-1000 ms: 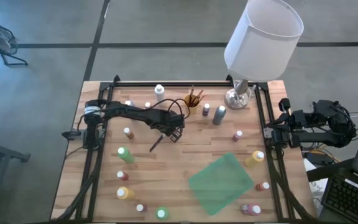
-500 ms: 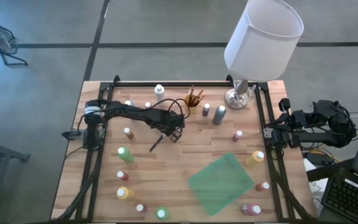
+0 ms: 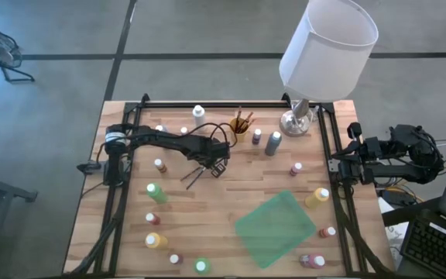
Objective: Pick & Place Paint Supplies
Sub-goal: Put the silver paintbrush into the yellow cup
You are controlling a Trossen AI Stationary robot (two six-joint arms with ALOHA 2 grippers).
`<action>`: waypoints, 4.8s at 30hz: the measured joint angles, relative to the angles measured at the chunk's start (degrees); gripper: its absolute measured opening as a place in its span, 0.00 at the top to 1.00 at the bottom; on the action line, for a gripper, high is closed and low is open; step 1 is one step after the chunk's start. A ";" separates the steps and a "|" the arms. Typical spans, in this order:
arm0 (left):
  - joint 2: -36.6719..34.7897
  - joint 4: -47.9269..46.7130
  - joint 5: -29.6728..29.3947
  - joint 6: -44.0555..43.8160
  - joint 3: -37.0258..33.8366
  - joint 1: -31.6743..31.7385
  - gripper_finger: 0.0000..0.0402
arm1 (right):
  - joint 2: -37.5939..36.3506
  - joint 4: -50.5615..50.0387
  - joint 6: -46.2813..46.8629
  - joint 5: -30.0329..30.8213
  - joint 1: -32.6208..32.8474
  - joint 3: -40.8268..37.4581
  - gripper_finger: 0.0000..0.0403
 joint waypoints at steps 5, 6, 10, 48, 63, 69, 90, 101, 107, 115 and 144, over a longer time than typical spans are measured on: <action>-0.01 0.10 -0.09 0.13 -0.04 0.02 0.99 | 0.01 0.00 0.00 0.00 0.00 0.00 0.98; -0.09 0.11 -0.09 0.27 -0.07 0.03 0.99 | 0.01 0.00 0.00 0.01 0.01 0.00 0.98; -0.31 -0.07 -0.04 0.79 0.34 0.13 0.99 | 0.02 0.00 0.00 0.00 0.02 0.00 0.98; -2.27 0.44 5.00 36.98 28.67 0.55 0.99 | 0.00 0.00 0.00 0.00 0.01 0.00 0.98; -2.37 21.78 12.73 48.32 30.99 0.49 0.99 | 0.01 0.00 0.00 0.00 0.01 0.01 0.98; -3.00 27.10 17.75 49.21 31.00 0.52 0.99 | 0.01 0.00 -0.01 0.00 0.01 0.00 0.98; -6.35 35.92 21.88 49.64 30.88 4.10 0.99 | 0.01 0.00 -0.01 0.00 0.01 0.00 0.98; -10.31 44.94 22.66 52.24 29.81 4.50 0.99 | 0.01 0.00 0.00 0.02 0.01 0.00 0.98; -11.81 51.88 23.37 52.44 26.28 4.90 0.99 | 0.00 0.00 -0.01 0.01 0.00 0.00 0.98; -15.91 72.98 24.02 53.04 11.03 5.34 1.00 | 0.00 0.00 -0.02 0.00 0.01 0.00 0.98; -14.97 97.31 16.23 45.42 -11.28 7.74 1.00 | 0.00 0.00 0.00 0.01 0.01 0.00 0.98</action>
